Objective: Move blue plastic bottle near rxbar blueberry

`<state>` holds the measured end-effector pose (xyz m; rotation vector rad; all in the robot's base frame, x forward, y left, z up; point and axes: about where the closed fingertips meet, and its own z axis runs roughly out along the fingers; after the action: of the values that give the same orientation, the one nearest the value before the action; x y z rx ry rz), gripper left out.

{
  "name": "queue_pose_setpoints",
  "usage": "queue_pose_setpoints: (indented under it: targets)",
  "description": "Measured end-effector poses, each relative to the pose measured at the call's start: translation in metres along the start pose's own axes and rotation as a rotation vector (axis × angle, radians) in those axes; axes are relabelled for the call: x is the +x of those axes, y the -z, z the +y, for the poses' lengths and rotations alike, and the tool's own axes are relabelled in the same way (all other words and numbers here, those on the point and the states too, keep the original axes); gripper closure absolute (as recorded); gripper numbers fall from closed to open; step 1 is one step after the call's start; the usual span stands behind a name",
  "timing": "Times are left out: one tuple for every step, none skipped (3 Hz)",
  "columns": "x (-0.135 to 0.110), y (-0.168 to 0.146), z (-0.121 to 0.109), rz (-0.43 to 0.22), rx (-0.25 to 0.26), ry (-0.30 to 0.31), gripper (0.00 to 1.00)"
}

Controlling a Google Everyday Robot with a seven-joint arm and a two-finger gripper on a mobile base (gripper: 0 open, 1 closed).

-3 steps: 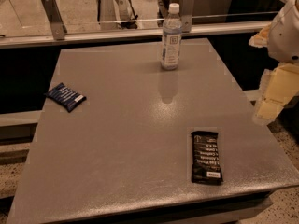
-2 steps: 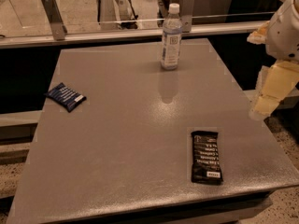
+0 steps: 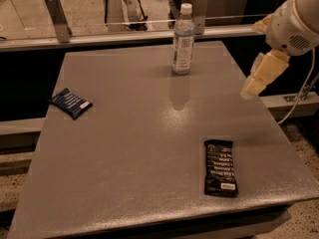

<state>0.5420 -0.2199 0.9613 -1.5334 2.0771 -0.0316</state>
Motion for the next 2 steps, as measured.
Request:
queue_pose_setpoints:
  targets:
    - [-0.016,-0.028,-0.042,-0.110,0.051,-0.062,0.00]
    - [-0.038,-0.059,-0.082,-0.252,0.081,-0.137,0.00]
